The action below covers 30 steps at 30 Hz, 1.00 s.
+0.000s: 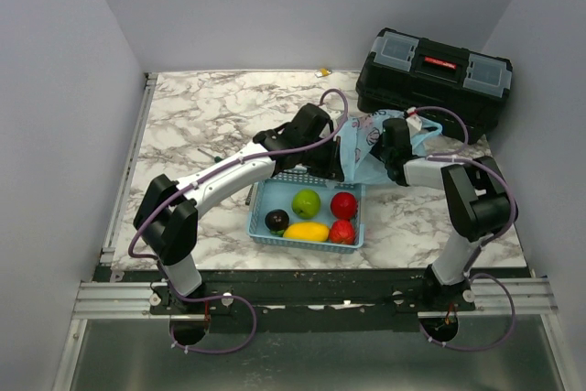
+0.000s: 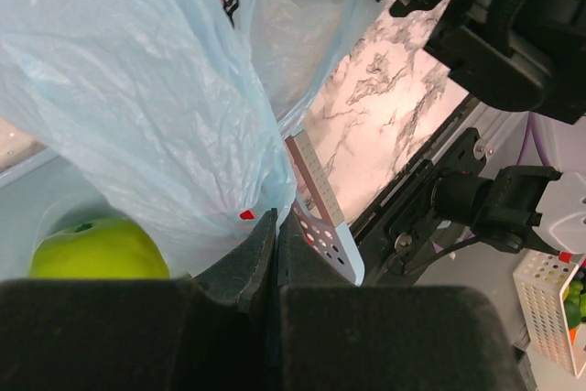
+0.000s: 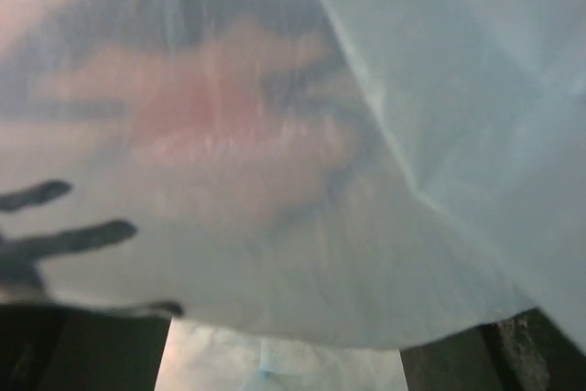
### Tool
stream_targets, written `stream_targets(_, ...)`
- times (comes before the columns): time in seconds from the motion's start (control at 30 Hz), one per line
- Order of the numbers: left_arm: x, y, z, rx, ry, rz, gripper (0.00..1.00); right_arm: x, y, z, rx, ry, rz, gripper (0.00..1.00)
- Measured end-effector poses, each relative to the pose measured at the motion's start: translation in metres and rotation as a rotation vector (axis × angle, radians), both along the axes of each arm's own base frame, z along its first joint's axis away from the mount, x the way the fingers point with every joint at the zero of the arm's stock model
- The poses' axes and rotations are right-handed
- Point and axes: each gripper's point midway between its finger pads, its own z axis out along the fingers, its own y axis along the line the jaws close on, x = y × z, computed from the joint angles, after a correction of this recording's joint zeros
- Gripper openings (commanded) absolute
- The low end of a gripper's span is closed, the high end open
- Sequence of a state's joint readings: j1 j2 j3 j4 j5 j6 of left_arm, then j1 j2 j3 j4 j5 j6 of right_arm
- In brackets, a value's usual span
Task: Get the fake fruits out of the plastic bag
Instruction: Take out the fake fruit from the plastic bag.
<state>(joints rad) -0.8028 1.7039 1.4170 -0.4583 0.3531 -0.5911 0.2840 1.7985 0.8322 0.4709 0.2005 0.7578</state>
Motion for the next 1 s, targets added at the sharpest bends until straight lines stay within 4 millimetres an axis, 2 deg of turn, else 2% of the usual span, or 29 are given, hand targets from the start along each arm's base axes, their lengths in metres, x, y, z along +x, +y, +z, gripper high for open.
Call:
stream_targets(0.13,0.001,-0.002,0.005,-0.006,-0.008,-0.001,0.00,0.011,0.015,0.007,0.016,-0.078,0.085,0.90)
stream_targets(0.27,0.003,-0.009,0.020,-0.027,-0.032,-0.011,0.00,0.019,0.026,0.004,0.028,-0.117,0.133,0.92)
stream_targets(0.43,-0.003,-0.021,0.034,-0.044,-0.055,-0.042,0.00,0.046,0.033,-0.002,0.034,-0.130,0.131,0.92)
stream_targets(0.53,-0.010,-0.028,0.040,-0.048,-0.064,-0.067,0.00,0.057,0.030,-0.001,0.028,-0.129,0.090,0.92)
stream_targets(0.6,-0.015,-0.031,0.043,-0.051,-0.070,-0.083,0.00,0.058,0.019,-0.001,0.014,-0.126,0.031,0.93)
stream_targets(0.7,-0.018,-0.034,0.045,-0.051,-0.075,-0.094,0.00,0.047,-0.003,-0.007,-0.004,-0.101,-0.062,0.92)
stream_targets(0.8,-0.020,-0.034,0.047,-0.048,-0.077,-0.099,0.00,0.029,-0.041,-0.003,0.001,-0.089,-0.184,0.92)
stream_targets(0.9,-0.017,-0.037,0.052,-0.052,-0.083,-0.101,0.00,0.010,-0.086,0.013,0.004,-0.114,-0.334,0.93)
stream_targets(1.0,-0.014,-0.041,0.057,-0.059,-0.090,-0.101,0.00,-0.010,-0.120,0.039,-0.003,-0.165,-0.454,0.92)
